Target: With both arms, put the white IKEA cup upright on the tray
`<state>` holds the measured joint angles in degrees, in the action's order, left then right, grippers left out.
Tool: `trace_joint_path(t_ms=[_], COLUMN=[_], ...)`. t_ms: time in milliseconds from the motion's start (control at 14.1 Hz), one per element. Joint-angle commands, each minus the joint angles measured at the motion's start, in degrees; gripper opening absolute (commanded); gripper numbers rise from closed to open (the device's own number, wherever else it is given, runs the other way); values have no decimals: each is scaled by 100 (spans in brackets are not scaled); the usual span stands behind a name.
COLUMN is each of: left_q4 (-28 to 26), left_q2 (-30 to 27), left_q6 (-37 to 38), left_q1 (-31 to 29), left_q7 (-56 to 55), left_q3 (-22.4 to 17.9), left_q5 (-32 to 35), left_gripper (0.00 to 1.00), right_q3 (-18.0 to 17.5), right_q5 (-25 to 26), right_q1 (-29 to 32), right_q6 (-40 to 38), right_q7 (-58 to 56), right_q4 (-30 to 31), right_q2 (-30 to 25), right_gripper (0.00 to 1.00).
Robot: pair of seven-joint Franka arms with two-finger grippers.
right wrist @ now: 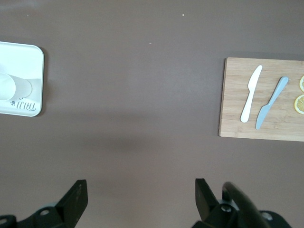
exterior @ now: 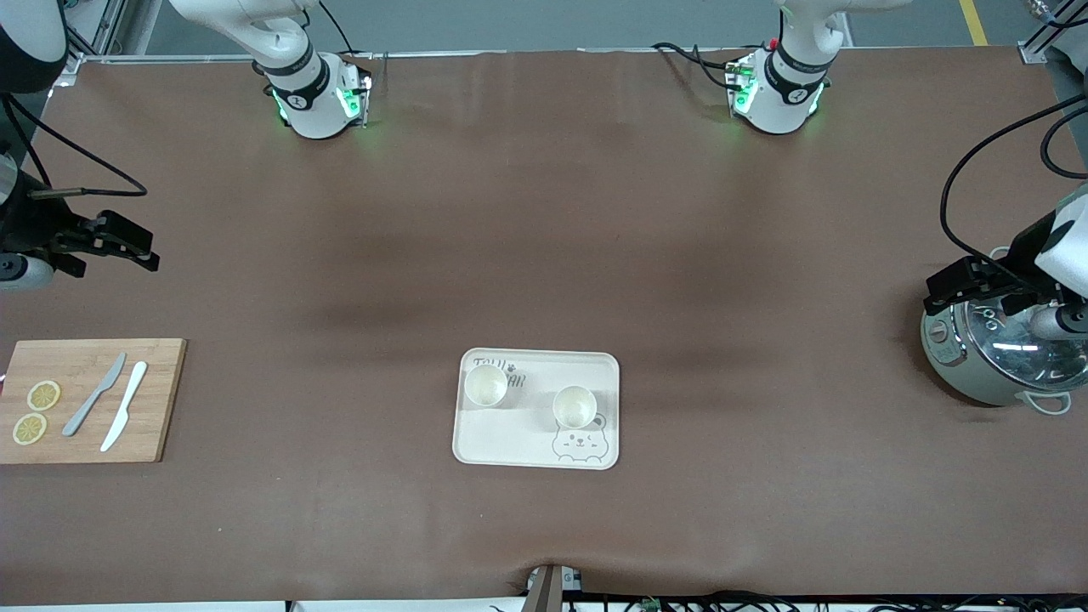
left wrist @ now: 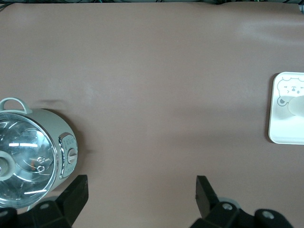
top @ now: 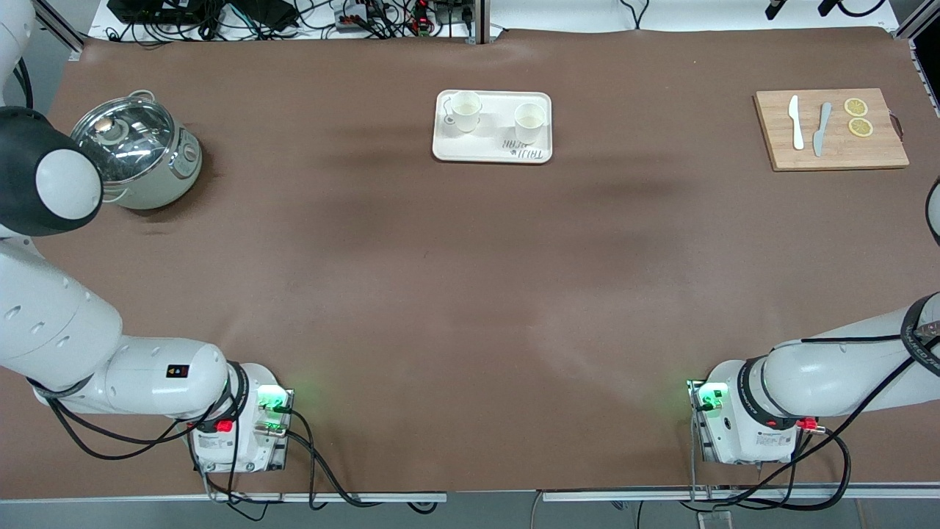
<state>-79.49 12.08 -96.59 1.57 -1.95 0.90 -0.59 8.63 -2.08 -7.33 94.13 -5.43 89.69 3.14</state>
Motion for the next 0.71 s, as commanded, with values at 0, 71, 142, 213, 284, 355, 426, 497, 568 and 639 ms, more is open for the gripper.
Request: trace_joint_path(t_ms=[0, 71, 142, 213, 284, 355, 426, 497, 568, 639], left_q4=[21, 21, 21, 21, 21, 21, 21, 21, 21, 21], left_q2=[-57, -57, -57, -57, -57, -57, -57, -48, -48, -48], left_q6=[17, 26, 17, 17, 17, 17, 17, 17, 17, 17], left_q1=[-25, -25, -25, -25, -25, -25, -25, -25, -25, -25], left_q7=[98, 98, 98, 98, 98, 98, 98, 98, 98, 98], left_q3=[16, 16, 16, 16, 16, 16, 16, 16, 16, 16], left_q5=[-3, -20, -38, -38, -38, -38, -38, -38, -38, -38], left_gripper=[100, 100, 100, 100, 100, 100, 100, 100, 100, 100], right_q3=[-72, -72, -81, -81, -81, -72, -81, -89, -89, -89], right_q5=[103, 102, 102, 102, 102, 102, 94, 85, 85, 76], right_q1=[135, 135, 126, 118, 126, 144, 179, 162, 153, 153], right_q6=[-52, -52, -44, -43, -52, -61, -61, -113, -140, -175], right_q7=[-203, -264, -274, -283, -283, -300, -326, -335, -335, -318], right_q4=[154, 154, 154, 154, 198, 242, 277, 260, 260, 251], right_q2=[-217, -217, -217, -217, -234, -278, -296, -322, -305, -305], right_gripper=[100, 100, 100, 100, 100, 100, 100, 100, 100, 100])
